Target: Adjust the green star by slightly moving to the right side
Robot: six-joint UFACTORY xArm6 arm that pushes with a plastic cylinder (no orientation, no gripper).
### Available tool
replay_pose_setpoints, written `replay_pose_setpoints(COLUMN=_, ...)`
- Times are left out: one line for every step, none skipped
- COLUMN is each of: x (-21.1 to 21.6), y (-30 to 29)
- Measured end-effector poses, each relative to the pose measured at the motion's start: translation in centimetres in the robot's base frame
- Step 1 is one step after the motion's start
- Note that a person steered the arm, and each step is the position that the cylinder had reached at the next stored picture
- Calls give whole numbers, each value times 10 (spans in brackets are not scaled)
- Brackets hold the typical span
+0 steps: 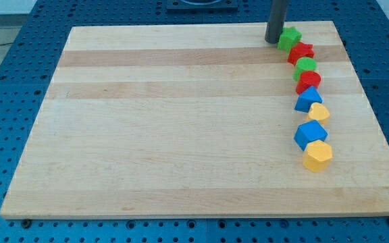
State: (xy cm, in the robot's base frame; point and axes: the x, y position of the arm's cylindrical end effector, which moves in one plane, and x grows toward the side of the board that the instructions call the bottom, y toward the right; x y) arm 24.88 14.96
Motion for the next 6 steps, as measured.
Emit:
replay_pose_setpoints(x=0, y=-7)
replay_pose_setpoints(x=0, y=-15)
replay_pose_setpoints(x=0, y=-21)
replay_pose_setpoints(x=0, y=-23)
replay_pose_setpoints(x=0, y=-8)
replay_pose_setpoints(x=1, y=-1)
